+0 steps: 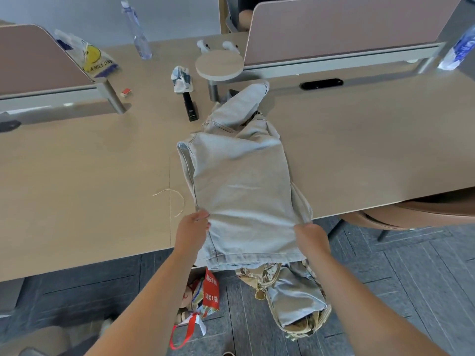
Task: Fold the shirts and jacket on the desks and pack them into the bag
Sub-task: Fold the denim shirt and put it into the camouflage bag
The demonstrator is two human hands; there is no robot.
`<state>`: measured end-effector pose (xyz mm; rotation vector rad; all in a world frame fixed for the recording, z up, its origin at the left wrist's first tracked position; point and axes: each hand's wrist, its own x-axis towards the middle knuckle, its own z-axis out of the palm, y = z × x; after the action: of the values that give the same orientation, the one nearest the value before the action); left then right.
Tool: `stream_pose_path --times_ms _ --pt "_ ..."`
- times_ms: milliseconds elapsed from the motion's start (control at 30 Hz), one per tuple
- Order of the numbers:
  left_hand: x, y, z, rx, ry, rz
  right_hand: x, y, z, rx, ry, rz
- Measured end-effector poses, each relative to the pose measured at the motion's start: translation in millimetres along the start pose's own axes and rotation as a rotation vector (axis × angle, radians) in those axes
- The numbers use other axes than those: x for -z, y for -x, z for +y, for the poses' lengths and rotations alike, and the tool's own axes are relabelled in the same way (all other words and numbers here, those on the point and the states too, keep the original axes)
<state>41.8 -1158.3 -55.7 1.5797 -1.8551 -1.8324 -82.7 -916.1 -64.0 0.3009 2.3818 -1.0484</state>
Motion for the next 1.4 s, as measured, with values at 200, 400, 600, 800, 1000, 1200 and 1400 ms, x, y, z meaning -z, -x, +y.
stream_pose_path --times_ms 200,400,600,800,1000,1200,1400 --pt "5 6 8 0.021 -0.043 0.087 10 7 -11 -0.053 0.161 0.006" --pt "-10 8 32 -0.137 -0.254 0.082 7 0 -42 0.314 0.207 -0.005" --pt "-25 41 71 -0.168 -0.322 0.040 19 -10 -72 0.264 0.062 -0.093" --pt "-21 65 145 -0.168 -0.221 0.026 50 6 -157 0.305 -0.028 -0.184" --pt "-14 30 220 -0.231 -0.182 0.008 45 -7 -236 0.352 -0.009 -0.176" --pt "-17 -87 272 -0.310 -0.191 -0.030 -2 -72 -305 0.335 0.016 -0.146" --pt "-41 -207 299 -0.353 -0.320 -0.191 -46 -167 -359 0.319 -0.023 -0.192"
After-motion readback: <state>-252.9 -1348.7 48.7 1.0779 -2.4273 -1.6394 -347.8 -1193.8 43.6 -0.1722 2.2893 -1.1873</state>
